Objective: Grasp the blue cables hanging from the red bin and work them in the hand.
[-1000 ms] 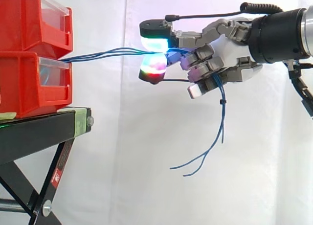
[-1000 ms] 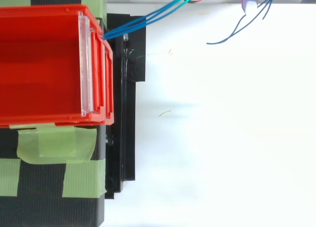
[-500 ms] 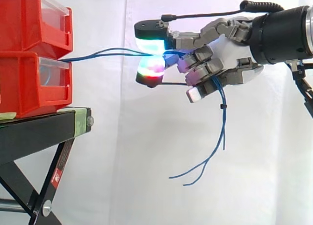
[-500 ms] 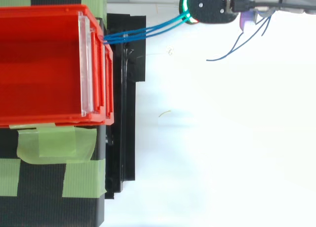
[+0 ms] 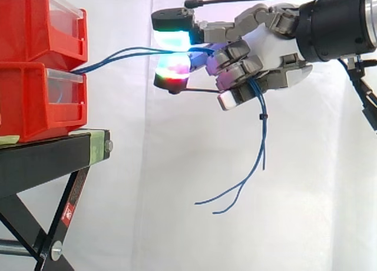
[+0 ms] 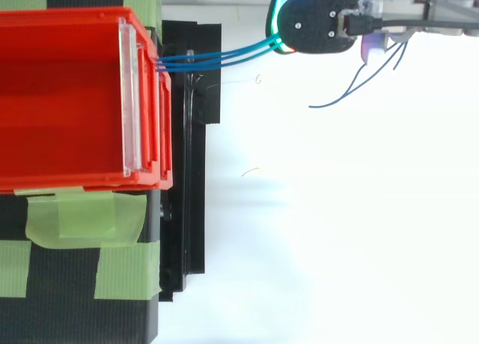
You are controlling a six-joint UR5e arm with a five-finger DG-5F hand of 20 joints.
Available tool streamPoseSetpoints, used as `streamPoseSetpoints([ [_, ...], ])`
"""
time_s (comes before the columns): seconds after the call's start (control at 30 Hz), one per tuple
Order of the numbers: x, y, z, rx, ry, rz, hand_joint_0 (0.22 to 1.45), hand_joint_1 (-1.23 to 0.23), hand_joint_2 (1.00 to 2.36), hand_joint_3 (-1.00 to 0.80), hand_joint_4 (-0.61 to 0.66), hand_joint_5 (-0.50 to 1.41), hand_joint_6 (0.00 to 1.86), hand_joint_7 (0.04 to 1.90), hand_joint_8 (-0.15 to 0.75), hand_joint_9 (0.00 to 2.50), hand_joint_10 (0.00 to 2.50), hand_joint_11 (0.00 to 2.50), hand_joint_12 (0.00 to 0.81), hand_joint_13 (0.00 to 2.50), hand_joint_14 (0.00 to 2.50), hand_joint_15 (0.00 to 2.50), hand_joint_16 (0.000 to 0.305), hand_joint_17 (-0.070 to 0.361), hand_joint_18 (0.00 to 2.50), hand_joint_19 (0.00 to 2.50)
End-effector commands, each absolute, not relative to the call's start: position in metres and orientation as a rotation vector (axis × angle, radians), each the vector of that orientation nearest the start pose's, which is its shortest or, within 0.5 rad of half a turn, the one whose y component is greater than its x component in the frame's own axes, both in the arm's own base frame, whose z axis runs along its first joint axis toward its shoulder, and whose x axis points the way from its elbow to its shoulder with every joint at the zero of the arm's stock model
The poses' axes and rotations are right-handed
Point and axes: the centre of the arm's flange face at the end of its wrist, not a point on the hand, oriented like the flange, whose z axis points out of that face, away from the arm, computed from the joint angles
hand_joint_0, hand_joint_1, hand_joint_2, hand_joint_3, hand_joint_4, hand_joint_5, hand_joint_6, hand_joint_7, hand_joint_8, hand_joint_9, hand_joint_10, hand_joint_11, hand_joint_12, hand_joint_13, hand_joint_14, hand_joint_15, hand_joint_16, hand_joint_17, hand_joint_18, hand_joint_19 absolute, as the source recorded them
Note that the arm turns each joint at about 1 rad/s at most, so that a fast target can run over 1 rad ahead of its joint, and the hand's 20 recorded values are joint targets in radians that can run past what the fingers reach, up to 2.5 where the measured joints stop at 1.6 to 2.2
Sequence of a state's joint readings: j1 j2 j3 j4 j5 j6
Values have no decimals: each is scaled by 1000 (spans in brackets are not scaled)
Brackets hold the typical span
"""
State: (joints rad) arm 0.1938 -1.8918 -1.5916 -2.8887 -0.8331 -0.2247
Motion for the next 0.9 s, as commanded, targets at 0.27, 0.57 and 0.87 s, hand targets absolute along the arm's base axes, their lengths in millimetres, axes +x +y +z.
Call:
streamPoseSetpoints([
  [0.27, 593, -83, 337, 1328, 1060, 554, 893, -598, 1021, -356, 193, 289, 768, 1254, 336, 940, 2500, 2354, 529, 1179, 2500, 1672, 56, 126, 1369, 666],
  [0.57, 583, -79, 347, 1333, 1114, 548, 888, -572, 1021, -369, 247, 159, 1057, 1168, 364, 876, 2500, 2410, 534, 1161, 2500, 1663, 58, 130, 1372, 650],
  [0.87, 580, -74, 346, 1347, 1147, 580, 883, -578, 1022, -322, 242, 136, 1099, 1138, 362, 850, 2500, 2361, 544, 1156, 2500, 1665, 57, 129, 1358, 644],
])
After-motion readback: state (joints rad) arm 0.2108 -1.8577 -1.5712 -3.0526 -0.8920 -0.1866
